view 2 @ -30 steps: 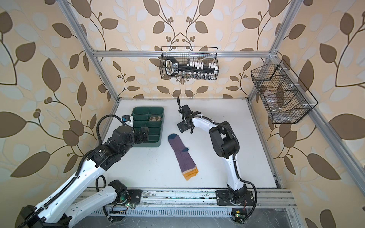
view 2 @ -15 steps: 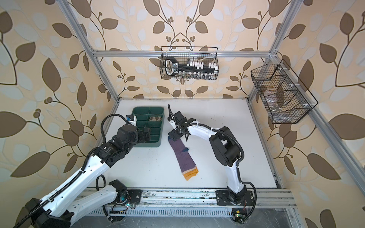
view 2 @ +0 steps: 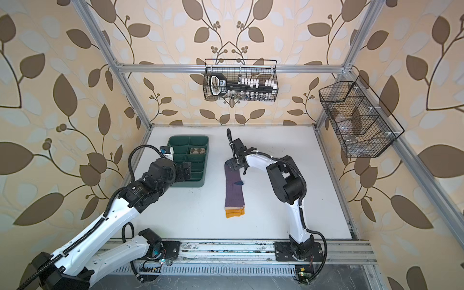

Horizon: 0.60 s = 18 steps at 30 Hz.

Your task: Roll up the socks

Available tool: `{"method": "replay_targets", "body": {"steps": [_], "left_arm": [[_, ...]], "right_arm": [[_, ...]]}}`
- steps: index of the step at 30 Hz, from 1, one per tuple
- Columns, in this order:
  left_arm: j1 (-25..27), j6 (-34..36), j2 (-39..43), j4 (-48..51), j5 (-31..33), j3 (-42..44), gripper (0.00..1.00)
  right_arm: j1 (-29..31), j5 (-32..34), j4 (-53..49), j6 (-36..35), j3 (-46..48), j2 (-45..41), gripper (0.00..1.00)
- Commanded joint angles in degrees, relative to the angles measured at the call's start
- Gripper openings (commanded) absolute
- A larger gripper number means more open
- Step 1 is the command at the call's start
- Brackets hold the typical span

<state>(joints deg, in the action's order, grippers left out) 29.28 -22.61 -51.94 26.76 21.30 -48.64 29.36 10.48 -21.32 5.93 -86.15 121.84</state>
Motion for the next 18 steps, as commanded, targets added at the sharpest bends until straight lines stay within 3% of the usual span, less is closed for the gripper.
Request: {"method": "replay_targets", "body": {"steps": [1, 6, 10, 12, 15, 18], "left_arm": [[0.1, 1.5, 0.3, -0.7, -1.9, -0.9, 0.99], [0.1, 10.7, -0.5, -1.3, -16.0, -2.6, 0.99], [0.3, 19.8, -2.2, 0.6, -27.8, -5.5, 0.99], [1.1, 22.9, -2.9, 1.3, -29.5, -6.3, 0.98], [4.2, 27.6, -2.8, 0.8, -28.6, -4.9, 0.94], [8.1, 32.1, -0.7, -1.9, -26.7, -0.6, 0.92]], "right_arm": [[-1.7, -0.9, 1.0, 1.5, -0.6, 1.1, 0.98], [-1.6, -5.8, 5.8, -1.1, 5.3, -9.6, 0.98], [-0.9, -10.0, 9.6, -0.8, 13.4, -25.8, 0.98], [0.9, -9.3, 10.9, -1.6, 19.6, -34.0, 0.97], [7.9, -2.7, 11.8, -6.2, 29.0, -47.2, 0.94], [19.0, 11.7, 12.0, -18.0, 38.4, -57.0, 0.89]]}}
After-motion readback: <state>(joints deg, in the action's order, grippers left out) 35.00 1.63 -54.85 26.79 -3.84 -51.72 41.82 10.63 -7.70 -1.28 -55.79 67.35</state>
